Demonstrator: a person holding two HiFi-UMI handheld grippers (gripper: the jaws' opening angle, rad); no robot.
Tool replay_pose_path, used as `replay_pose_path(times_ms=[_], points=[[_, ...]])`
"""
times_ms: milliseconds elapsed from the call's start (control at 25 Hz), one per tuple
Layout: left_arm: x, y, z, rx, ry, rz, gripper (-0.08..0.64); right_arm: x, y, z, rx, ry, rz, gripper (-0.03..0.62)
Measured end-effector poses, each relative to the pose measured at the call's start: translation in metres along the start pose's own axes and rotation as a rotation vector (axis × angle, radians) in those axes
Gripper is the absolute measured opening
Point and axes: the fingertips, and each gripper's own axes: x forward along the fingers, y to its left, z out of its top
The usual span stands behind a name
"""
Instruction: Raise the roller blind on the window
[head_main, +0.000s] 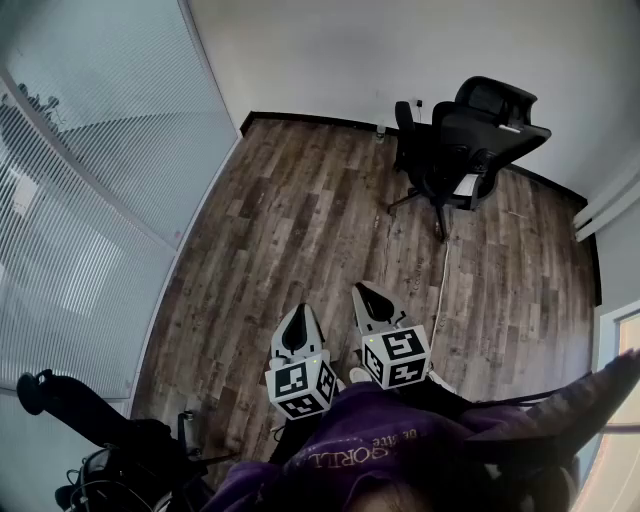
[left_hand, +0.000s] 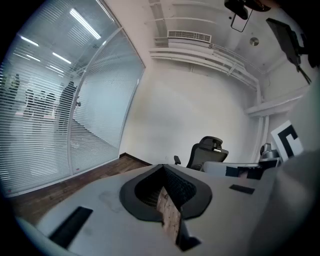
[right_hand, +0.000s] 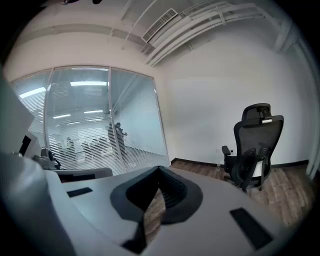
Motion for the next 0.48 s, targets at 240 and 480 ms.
replay_pose_path(times_ms=[240, 480], points=[[0.0055, 0.0005, -0.0012, -0.004, 0.004, -0.001, 0.000, 0.0035, -0.0035, -0.0002, -0.001, 0.007, -0.007, -0.005], [0.0042, 0.0032, -0.0017, -0.001, 0.005, 0.006, 0.000, 0.0054, -0.0019, -0.0023, 0.004, 0.012, -0.007, -0.005]])
